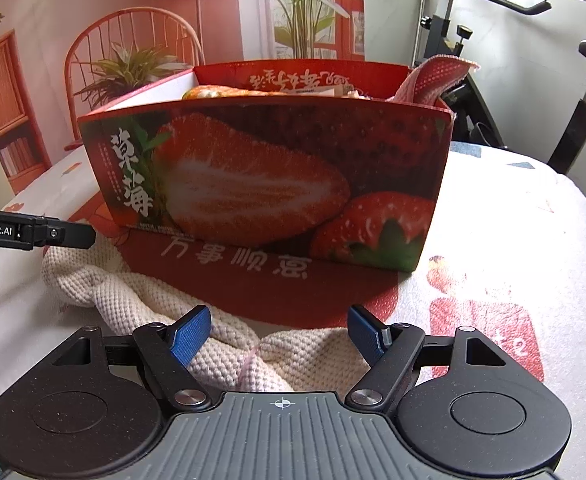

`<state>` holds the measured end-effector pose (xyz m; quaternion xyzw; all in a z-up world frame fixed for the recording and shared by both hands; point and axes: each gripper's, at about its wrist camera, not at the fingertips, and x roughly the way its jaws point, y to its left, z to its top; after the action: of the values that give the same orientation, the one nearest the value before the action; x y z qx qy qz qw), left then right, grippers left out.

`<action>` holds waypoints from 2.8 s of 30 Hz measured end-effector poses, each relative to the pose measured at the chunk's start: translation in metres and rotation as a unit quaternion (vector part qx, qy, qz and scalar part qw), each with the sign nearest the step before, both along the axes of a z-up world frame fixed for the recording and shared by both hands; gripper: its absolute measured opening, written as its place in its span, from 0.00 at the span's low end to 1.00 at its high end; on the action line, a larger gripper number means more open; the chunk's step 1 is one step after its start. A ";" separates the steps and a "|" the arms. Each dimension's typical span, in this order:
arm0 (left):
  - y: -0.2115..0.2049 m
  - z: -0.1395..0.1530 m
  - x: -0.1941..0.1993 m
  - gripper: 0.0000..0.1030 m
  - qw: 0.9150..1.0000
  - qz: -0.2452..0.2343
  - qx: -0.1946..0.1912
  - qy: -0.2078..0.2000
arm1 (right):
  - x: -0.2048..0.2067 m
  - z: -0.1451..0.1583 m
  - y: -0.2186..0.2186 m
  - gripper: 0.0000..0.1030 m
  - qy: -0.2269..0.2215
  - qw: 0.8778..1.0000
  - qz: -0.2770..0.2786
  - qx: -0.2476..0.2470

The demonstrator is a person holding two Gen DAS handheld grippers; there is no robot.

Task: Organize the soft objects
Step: 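Move both tools down to the cream knit cloth in front of the box, then grasp the cream knit cloth with the left tool while the right tool grasps it too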

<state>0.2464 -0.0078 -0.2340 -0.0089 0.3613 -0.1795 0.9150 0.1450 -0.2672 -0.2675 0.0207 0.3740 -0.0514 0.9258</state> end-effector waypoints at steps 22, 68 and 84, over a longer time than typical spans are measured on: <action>-0.007 -0.017 -0.002 0.40 1.000 -0.024 -0.003 0.020 | 0.000 -0.012 -0.001 0.61 -0.001 1.000 0.003 0.028; -0.005 -0.024 -0.011 0.33 0.999 -0.027 -0.002 0.023 | -0.022 0.003 -0.002 0.66 -0.013 0.999 -0.049 0.012; -0.005 -0.025 -0.012 0.33 0.999 -0.021 -0.008 0.027 | -0.019 -0.008 -0.015 0.72 0.009 0.995 -0.086 0.040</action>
<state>0.2346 -0.0128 -0.2591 -0.0136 0.3847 -0.2015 0.9007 0.1263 -0.2822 -0.2758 0.0891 0.3808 -0.1165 0.9130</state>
